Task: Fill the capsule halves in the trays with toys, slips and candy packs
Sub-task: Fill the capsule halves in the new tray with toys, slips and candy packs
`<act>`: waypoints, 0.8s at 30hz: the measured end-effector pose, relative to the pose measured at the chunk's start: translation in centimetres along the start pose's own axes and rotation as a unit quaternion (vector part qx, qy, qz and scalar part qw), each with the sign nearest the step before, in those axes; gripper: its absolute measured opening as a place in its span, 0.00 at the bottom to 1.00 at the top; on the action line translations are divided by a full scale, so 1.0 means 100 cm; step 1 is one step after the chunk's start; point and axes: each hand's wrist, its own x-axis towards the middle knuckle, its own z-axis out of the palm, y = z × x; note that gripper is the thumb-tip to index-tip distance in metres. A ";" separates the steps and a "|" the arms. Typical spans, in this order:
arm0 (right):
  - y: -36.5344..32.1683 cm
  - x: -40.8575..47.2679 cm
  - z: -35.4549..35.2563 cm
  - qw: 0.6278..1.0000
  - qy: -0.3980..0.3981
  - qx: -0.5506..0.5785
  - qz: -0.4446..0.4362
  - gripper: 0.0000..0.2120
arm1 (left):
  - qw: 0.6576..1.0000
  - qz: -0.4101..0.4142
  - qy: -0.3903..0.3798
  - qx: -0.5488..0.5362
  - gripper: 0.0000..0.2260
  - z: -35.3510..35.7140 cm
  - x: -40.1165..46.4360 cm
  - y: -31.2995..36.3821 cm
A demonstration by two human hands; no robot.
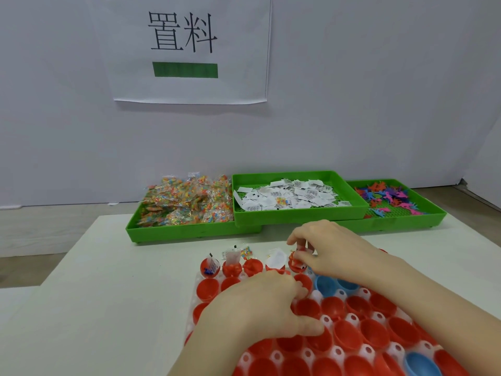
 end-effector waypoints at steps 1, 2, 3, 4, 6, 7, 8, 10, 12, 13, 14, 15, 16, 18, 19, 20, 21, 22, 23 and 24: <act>0.000 0.000 -0.001 1.000 -0.001 0.008 0.003 0.12 | 1.000 0.010 0.004 0.011 0.26 0.015 0.003 -0.001; -0.001 0.000 -0.002 1.000 -0.005 0.014 0.007 0.11 | 1.000 0.008 0.002 0.020 0.26 0.023 0.006 -0.002; -0.001 0.000 -0.002 1.000 -0.011 0.019 0.010 0.10 | 1.000 0.013 0.013 0.002 0.25 0.021 0.010 -0.006; -0.002 0.001 -0.002 1.000 -0.018 0.023 0.011 0.09 | 1.000 0.005 0.019 0.000 0.25 0.016 0.012 -0.007; -0.003 0.003 -0.001 0.999 -0.033 0.023 0.010 0.08 | 1.000 0.017 0.024 0.006 0.26 0.016 0.014 -0.008; -0.003 0.004 -0.001 0.999 -0.038 0.018 0.014 0.08 | 1.000 0.023 0.007 0.017 0.26 0.020 0.014 -0.007; -0.004 0.004 0.000 0.999 -0.040 0.011 0.021 0.08 | 1.000 0.022 0.005 0.018 0.26 0.022 0.016 -0.009; -0.005 0.005 0.001 0.999 -0.041 -0.008 0.031 0.09 | 1.000 0.019 0.013 0.016 0.26 0.019 0.014 -0.008; -0.007 0.005 0.004 0.998 -0.039 -0.041 0.020 0.11 | 1.000 0.015 0.017 0.018 0.26 0.020 0.016 -0.010; -0.008 0.004 0.006 0.998 -0.035 -0.057 0.010 0.13 | 1.000 0.016 0.018 0.018 0.26 0.020 0.015 -0.009; -0.008 0.003 0.006 0.997 -0.031 -0.063 0.003 0.14 | 0.999 0.018 0.017 0.020 0.27 0.019 0.014 -0.008; -0.008 0.003 0.005 0.998 -0.027 -0.060 -0.001 0.16 | 0.999 0.023 0.023 0.025 0.27 0.020 0.015 -0.008; -0.007 0.003 0.004 0.998 -0.023 -0.050 -0.001 0.16 | 0.999 0.020 0.021 0.023 0.27 0.020 0.014 -0.008; -0.004 0.003 0.001 1.000 -0.020 -0.022 0.010 0.16 | 1.000 0.017 0.017 0.020 0.26 0.018 0.013 -0.007; -0.003 0.003 -0.001 1.000 -0.021 -0.008 0.017 0.16 | 0.999 0.018 0.023 0.019 0.26 0.018 0.013 -0.007; -0.001 0.003 -0.002 0.999 -0.022 0.002 0.023 0.17 | 0.999 0.018 0.026 0.017 0.26 0.018 0.013 -0.007; 0.000 0.002 -0.003 0.999 -0.024 0.009 0.026 0.17 | 0.999 0.020 0.030 0.012 0.26 0.019 0.013 -0.008; 0.002 0.002 -0.004 0.999 -0.025 0.013 0.027 0.18 | 0.999 0.021 0.033 0.006 0.26 0.019 0.014 -0.008; 0.003 0.001 -0.005 0.999 -0.026 0.015 0.027 0.18 | 0.999 0.026 0.039 0.001 0.25 0.019 0.014 -0.009; 0.004 0.001 -0.007 0.999 -0.027 0.015 0.028 0.18 | 0.999 0.028 0.039 -0.005 0.25 0.019 0.014 -0.010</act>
